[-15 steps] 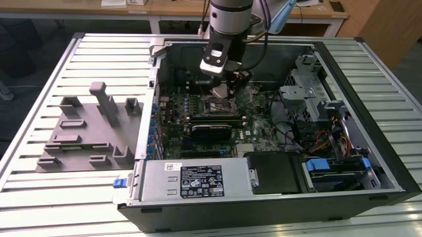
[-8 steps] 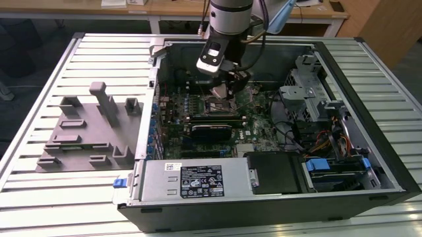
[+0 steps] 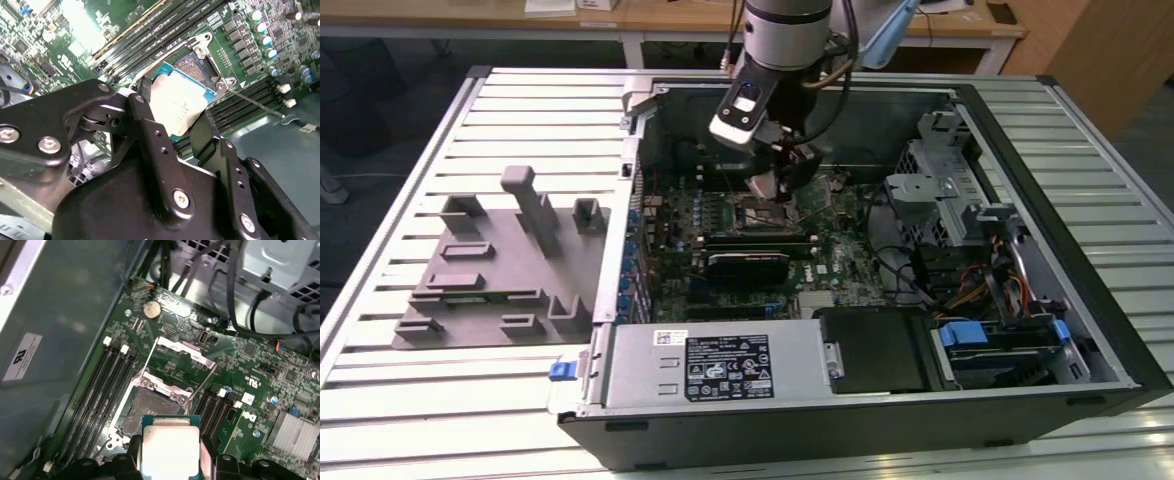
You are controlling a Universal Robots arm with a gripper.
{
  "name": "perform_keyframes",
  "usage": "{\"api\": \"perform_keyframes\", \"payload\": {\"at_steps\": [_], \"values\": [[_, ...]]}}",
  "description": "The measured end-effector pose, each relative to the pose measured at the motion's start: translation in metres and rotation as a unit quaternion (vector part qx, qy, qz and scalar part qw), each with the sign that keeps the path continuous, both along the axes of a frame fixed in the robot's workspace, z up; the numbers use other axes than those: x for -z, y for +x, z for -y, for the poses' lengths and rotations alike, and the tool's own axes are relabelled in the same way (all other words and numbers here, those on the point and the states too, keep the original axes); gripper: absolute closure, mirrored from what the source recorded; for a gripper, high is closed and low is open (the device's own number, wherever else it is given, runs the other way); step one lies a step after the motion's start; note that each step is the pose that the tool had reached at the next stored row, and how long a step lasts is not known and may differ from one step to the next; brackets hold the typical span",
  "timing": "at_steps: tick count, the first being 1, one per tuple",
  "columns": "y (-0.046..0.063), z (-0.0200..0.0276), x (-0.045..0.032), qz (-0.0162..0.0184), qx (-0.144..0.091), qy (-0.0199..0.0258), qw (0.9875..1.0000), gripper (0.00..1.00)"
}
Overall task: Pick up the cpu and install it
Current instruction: 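Place the cpu into insertion slot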
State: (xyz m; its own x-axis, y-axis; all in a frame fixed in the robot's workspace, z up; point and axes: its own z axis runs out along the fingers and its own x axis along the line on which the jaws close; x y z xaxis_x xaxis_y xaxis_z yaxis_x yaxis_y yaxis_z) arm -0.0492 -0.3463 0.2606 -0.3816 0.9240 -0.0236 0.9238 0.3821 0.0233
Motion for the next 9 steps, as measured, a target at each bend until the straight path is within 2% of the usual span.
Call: {"api": "perform_keyframes", "payload": {"at_steps": [5,9], "values": [[0.0,0.0,0.0001,0.0,0.03,0.0,0.9996,0.45],[0.0,0.0,0.0001,0.0,0.054,0.0,0.9986,0.45]]}}
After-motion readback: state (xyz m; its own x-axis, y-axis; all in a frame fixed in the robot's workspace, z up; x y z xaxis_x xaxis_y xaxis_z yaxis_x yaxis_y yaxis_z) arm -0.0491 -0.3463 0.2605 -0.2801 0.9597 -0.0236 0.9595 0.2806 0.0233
